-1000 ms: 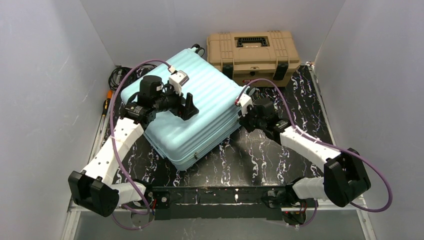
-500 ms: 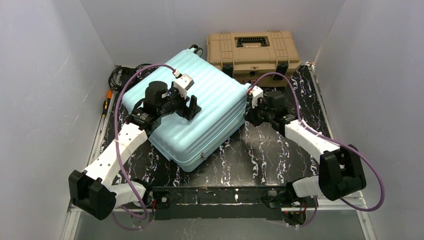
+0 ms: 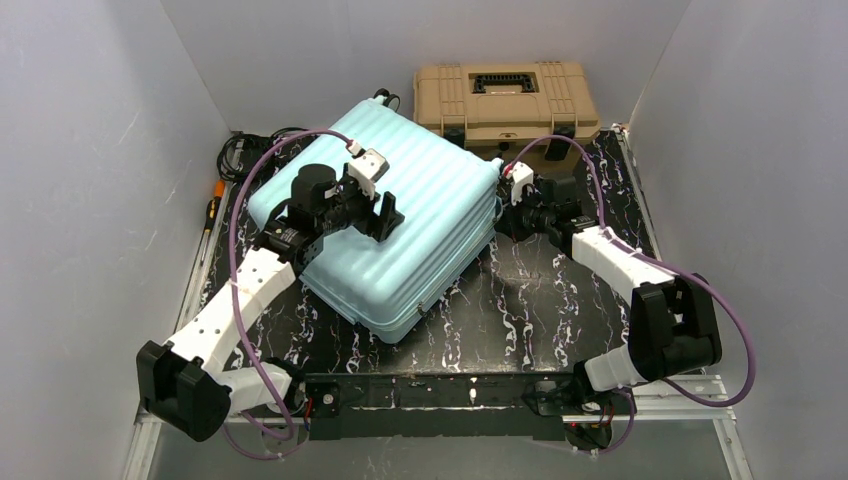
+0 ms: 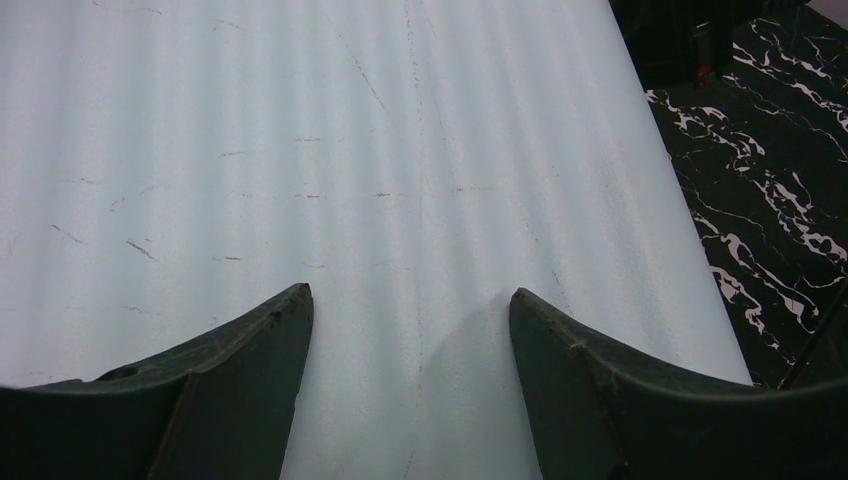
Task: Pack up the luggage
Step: Zip the luggage at the center of the board.
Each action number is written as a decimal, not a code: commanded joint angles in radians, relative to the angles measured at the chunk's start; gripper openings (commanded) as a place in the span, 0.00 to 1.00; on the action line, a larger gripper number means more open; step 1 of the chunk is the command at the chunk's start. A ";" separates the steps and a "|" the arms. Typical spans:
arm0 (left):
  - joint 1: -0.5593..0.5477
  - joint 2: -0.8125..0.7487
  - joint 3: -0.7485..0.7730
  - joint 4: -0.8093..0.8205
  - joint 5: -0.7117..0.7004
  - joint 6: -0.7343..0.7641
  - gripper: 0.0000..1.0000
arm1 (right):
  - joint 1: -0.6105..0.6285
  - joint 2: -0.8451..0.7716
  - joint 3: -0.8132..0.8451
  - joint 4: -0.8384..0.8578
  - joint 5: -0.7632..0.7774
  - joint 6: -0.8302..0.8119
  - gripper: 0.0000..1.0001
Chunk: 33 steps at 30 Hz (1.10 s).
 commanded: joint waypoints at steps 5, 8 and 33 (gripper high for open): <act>-0.002 0.010 0.107 -0.295 -0.113 0.071 0.84 | -0.084 -0.120 -0.002 0.044 0.120 -0.250 0.01; -0.001 0.001 0.195 -0.320 -0.209 0.083 0.91 | -0.083 -0.214 -0.014 0.132 0.178 -0.225 0.01; 0.418 0.122 0.348 -0.376 -0.478 0.097 0.98 | -0.085 -0.401 0.117 -0.234 0.281 -0.485 0.56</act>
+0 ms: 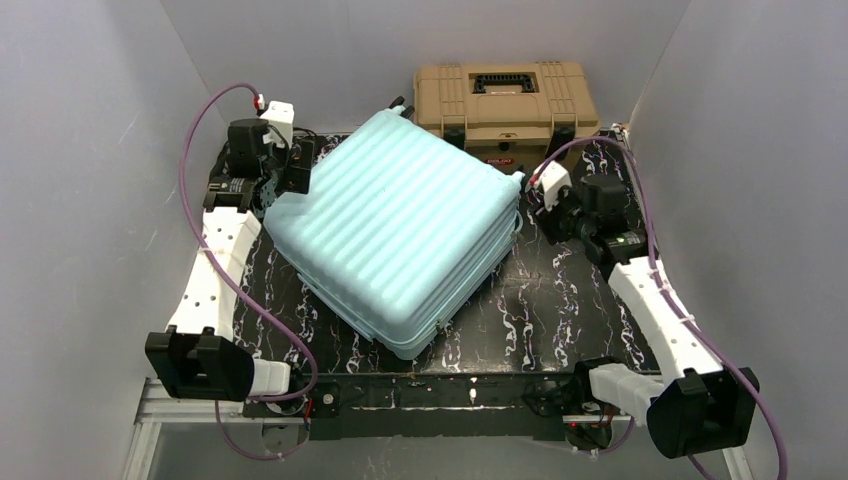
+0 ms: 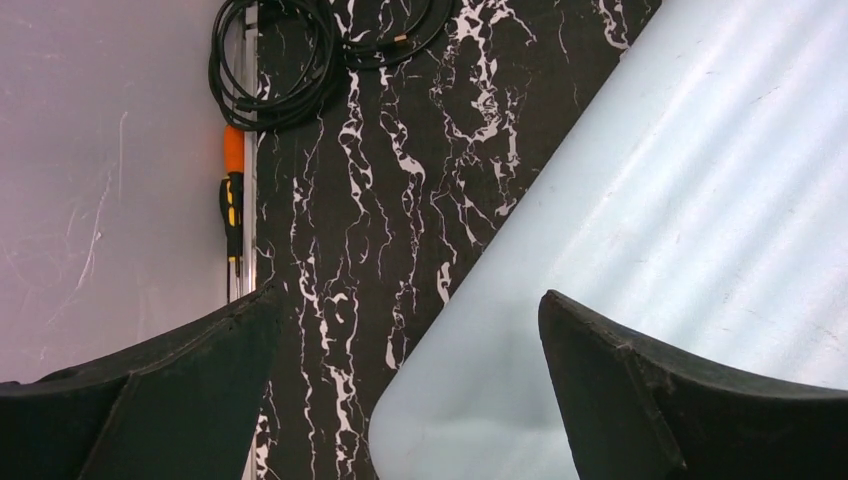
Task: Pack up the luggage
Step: Zip the luggage at the center of the board.
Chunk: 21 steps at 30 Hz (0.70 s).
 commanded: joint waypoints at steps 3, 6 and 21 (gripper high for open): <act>0.093 -0.044 -0.018 -0.085 0.056 0.001 0.98 | -0.035 -0.027 0.180 0.063 0.151 -0.363 0.67; 0.157 -0.075 -0.034 -0.135 0.097 0.009 0.98 | -0.035 0.019 0.187 0.084 0.085 -0.618 0.81; 0.395 -0.174 -0.203 -0.345 0.405 0.182 0.98 | -0.127 0.435 0.606 -0.401 -0.370 -1.246 0.88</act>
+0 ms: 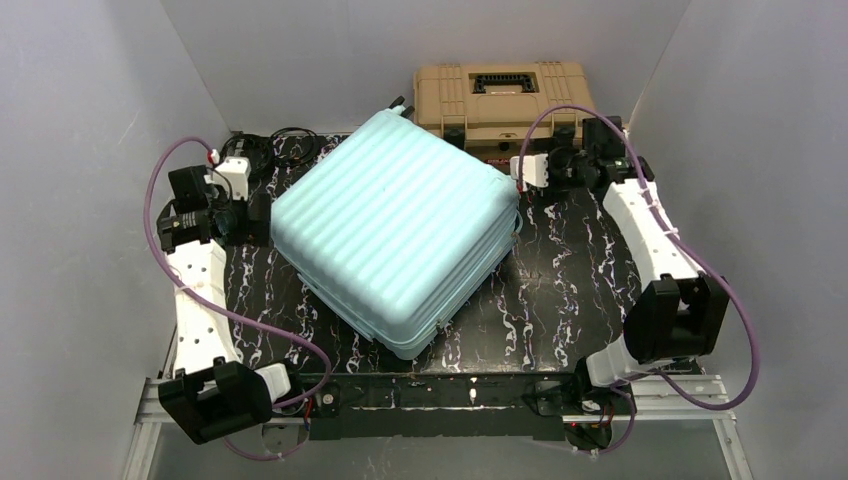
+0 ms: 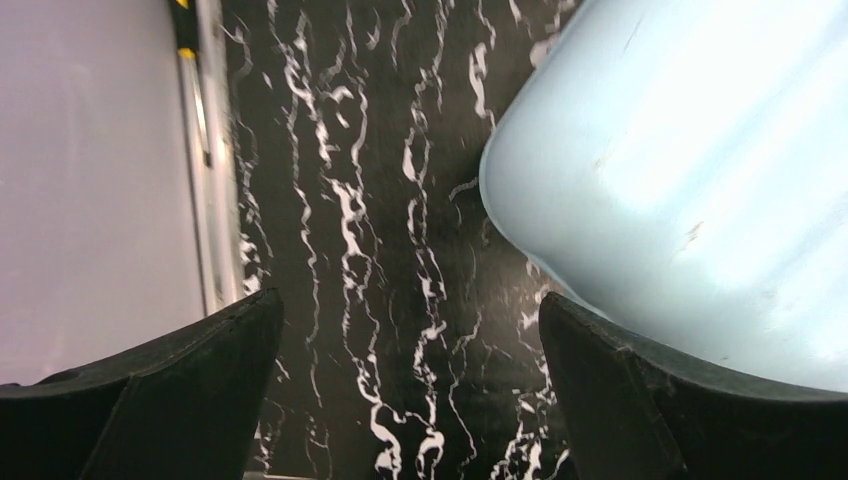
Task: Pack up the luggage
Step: Zip the luggage at the center of the board.
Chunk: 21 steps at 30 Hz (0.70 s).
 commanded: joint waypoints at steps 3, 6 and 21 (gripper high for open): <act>0.049 0.006 -0.096 -0.024 0.132 0.068 0.98 | -0.025 0.126 0.222 -0.292 -0.194 -0.289 0.87; 0.054 0.013 -0.145 0.029 0.148 0.073 0.98 | -0.026 0.212 0.320 -0.472 -0.213 -0.415 0.86; 0.054 0.053 -0.189 0.165 0.133 -0.009 0.94 | 0.011 0.413 0.517 -0.793 -0.301 -0.641 0.88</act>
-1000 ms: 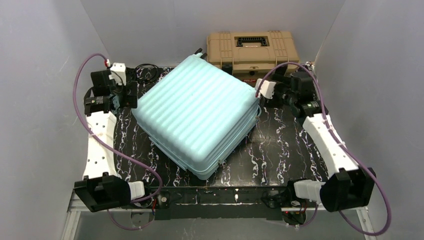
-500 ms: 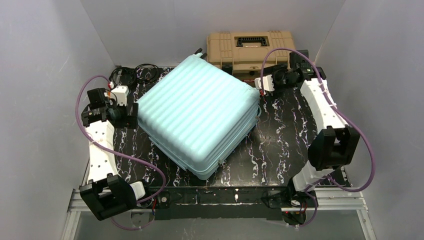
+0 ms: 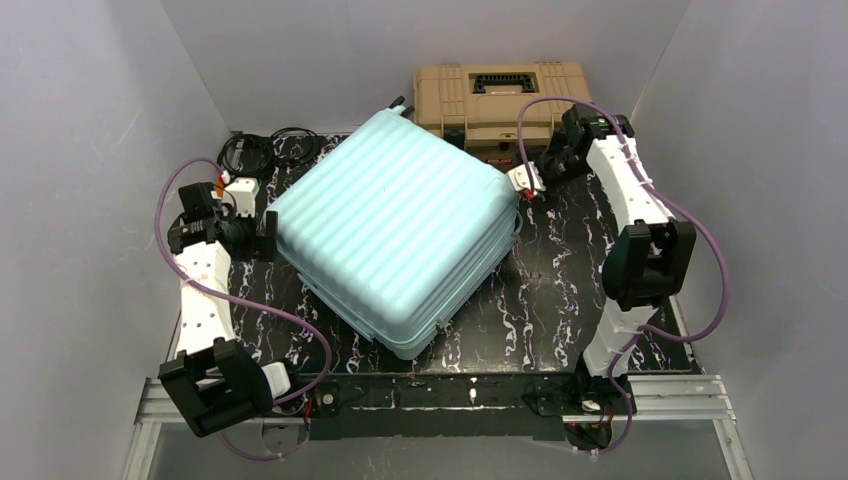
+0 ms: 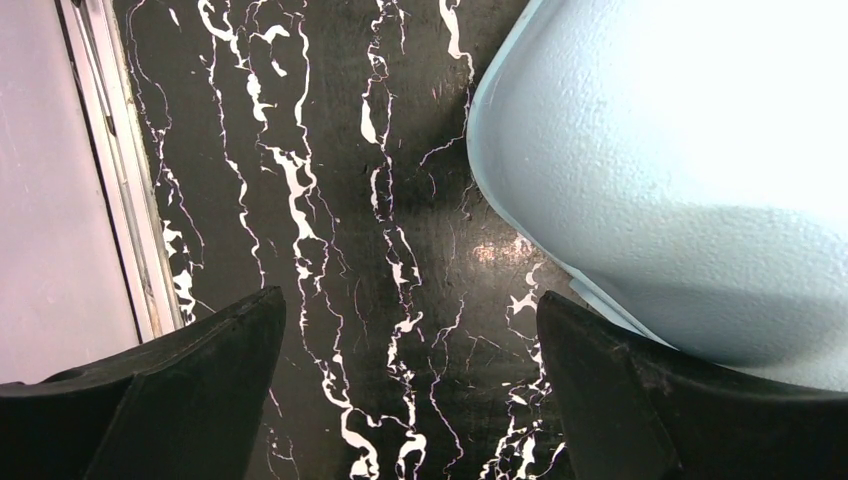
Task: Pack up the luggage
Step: Zip the luggage at the center of the board.
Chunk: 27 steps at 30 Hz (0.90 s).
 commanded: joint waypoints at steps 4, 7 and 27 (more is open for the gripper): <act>-0.004 0.014 -0.003 0.106 0.017 -0.060 0.93 | 0.053 0.065 0.087 -0.094 -0.036 -0.033 0.83; -0.004 0.016 -0.017 0.131 0.007 -0.072 0.93 | 0.081 0.054 0.050 -0.013 -0.029 0.045 0.70; -0.006 0.032 -0.013 0.249 0.069 -0.203 0.89 | 0.097 -0.372 -0.423 0.958 0.058 0.750 0.01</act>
